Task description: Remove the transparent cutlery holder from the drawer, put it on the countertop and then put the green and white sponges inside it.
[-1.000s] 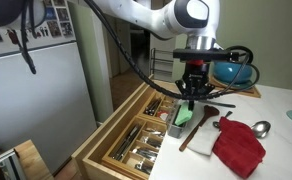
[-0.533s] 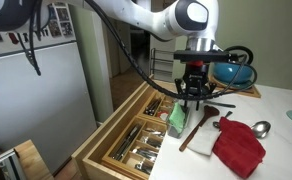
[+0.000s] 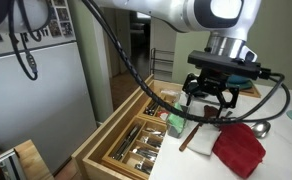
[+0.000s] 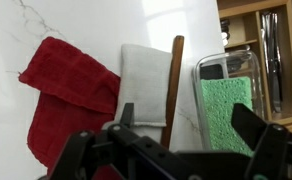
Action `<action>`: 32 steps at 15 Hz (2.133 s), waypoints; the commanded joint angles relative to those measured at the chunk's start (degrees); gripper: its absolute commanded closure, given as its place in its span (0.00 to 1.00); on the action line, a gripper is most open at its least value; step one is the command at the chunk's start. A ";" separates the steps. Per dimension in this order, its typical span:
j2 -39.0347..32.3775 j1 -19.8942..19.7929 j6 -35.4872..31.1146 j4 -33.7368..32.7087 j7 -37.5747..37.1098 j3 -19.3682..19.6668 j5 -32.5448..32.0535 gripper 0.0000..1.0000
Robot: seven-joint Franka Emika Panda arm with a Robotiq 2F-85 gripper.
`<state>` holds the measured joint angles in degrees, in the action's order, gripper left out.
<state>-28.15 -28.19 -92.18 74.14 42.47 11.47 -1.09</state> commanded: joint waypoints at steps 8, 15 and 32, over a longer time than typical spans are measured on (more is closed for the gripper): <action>-4.59 -10.48 -1.41 0.34 7.91 -1.34 16.93 0.00; -7.97 -12.16 -1.64 -1.10 7.59 -2.75 18.71 0.27; -9.37 -13.45 -1.17 -2.45 6.72 -2.13 18.10 1.00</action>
<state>-36.48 -41.10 -93.33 72.75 49.51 9.31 16.41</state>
